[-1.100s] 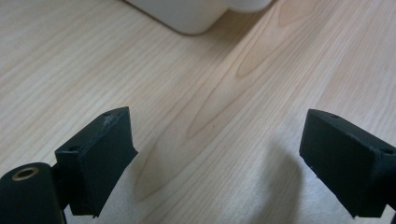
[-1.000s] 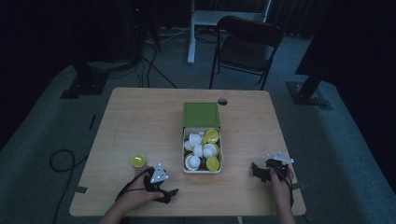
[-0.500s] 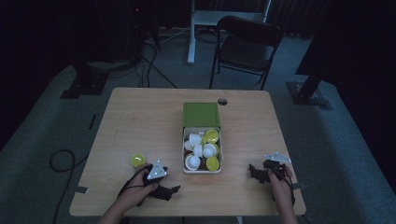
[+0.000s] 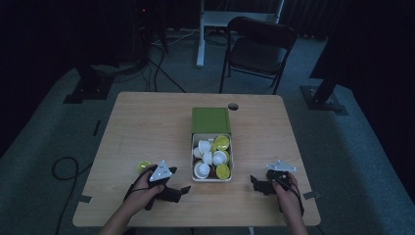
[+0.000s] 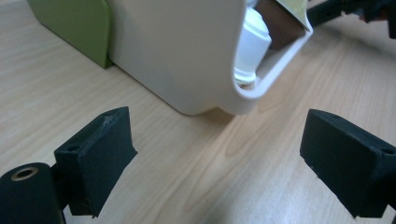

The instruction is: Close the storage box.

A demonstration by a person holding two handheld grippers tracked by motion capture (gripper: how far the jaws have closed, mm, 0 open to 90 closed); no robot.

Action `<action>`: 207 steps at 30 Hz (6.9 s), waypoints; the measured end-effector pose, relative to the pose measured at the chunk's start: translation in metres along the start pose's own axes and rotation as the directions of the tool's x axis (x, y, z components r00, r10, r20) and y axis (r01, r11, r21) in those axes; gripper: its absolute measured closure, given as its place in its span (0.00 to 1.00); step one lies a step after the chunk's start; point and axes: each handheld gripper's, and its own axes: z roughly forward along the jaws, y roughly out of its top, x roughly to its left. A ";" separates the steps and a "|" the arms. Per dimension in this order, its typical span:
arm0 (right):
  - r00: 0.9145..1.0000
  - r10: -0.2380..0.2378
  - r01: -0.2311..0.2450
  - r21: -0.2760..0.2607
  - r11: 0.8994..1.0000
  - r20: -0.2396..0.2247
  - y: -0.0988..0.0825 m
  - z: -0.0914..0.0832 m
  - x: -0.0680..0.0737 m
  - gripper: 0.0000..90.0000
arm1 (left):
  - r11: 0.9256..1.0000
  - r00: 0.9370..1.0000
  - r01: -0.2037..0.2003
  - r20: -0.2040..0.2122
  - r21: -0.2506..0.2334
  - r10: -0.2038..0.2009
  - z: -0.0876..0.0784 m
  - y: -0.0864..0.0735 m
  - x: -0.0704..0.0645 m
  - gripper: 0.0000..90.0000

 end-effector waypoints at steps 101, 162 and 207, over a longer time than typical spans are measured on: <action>0.951 -0.122 0.050 -0.249 0.967 -0.283 0.053 0.030 0.025 0.12 | 0.997 0.994 -0.051 -0.097 -0.064 0.044 0.037 0.052 0.047 0.09; 0.969 -0.076 0.021 -0.225 0.974 -0.235 0.088 0.060 0.012 0.12 | 0.998 0.990 -0.013 -0.141 -0.064 0.003 0.060 0.078 0.088 0.03; 0.982 -0.004 -0.036 -0.209 0.977 -0.191 0.098 0.073 0.012 0.12 | 0.999 0.979 0.009 -0.202 -0.050 -0.019 0.072 0.092 0.100 0.03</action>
